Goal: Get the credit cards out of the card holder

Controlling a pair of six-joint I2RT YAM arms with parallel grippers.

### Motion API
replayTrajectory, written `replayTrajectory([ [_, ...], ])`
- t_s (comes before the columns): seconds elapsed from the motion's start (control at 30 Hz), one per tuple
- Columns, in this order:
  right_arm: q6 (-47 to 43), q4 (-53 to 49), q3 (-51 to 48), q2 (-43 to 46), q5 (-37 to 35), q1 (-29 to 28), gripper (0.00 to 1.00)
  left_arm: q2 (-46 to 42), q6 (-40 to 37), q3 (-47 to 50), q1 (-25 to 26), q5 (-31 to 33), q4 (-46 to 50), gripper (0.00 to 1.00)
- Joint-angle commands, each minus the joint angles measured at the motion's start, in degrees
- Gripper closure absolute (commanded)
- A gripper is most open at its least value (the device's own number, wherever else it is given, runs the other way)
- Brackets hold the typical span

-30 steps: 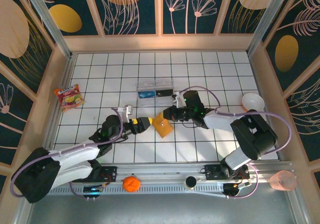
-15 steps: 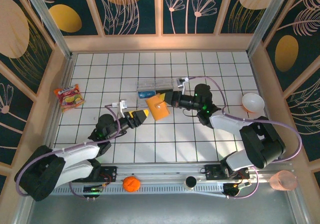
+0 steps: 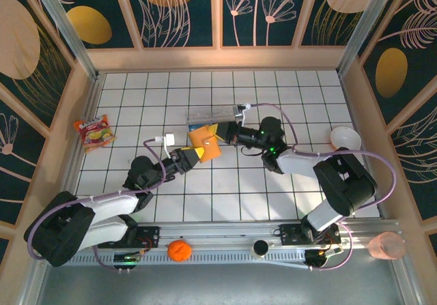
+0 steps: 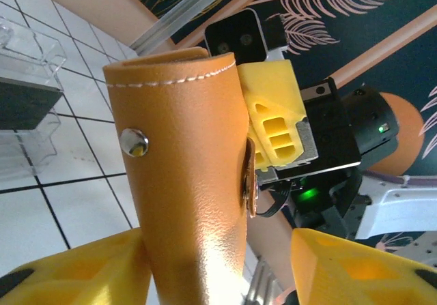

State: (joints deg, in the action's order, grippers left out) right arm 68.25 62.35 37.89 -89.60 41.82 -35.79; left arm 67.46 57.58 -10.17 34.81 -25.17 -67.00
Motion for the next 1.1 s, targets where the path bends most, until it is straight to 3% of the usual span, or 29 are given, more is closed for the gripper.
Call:
replayTrajectory([
  [0.0, 1.88, 4.80, 2.16, -0.91, -1.04, -0.49, 1.00, 1.11, 0.73, -1.50, 0.09, -2.01, -4.56, 0.51],
  [0.13, 1.43, 2.94, 2.85, -1.18, -1.39, -0.79, 1.00, 2.32, 0.78, -2.32, 0.74, -2.25, -4.36, 0.67],
  [0.3, -4.02, -9.29, 5.00, 0.48, -2.70, -0.77, 0.97, 2.85, 0.00, -4.67, 1.03, -0.91, 2.74, 1.00],
  [0.43, -19.28, -35.80, 9.52, 5.97, -11.00, -0.94, 0.71, 2.06, -1.28, -6.80, 1.15, 1.64, 11.09, 1.00],
  [0.5, -26.90, -49.09, 12.28, 8.56, -18.47, -1.60, 0.64, 1.08, -2.31, -7.74, 1.27, 3.75, 16.30, 1.00],
  [0.6, -33.89, -60.23, 14.19, 12.34, -28.05, -2.51, 0.57, -0.44, -3.54, -9.52, 1.66, 6.93, 23.84, 1.00],
  [0.77, -38.63, -68.01, 16.51, 15.63, -35.29, -5.87, 0.52, -0.17, -4.06, -13.66, 2.89, 10.07, 33.38, 1.00],
  [1.07, -41.82, -76.47, 25.80, 6.46, -42.47, -14.92, 0.51, 1.49, -4.29, -17.76, 4.56, 10.43, 36.58, 1.00],
])
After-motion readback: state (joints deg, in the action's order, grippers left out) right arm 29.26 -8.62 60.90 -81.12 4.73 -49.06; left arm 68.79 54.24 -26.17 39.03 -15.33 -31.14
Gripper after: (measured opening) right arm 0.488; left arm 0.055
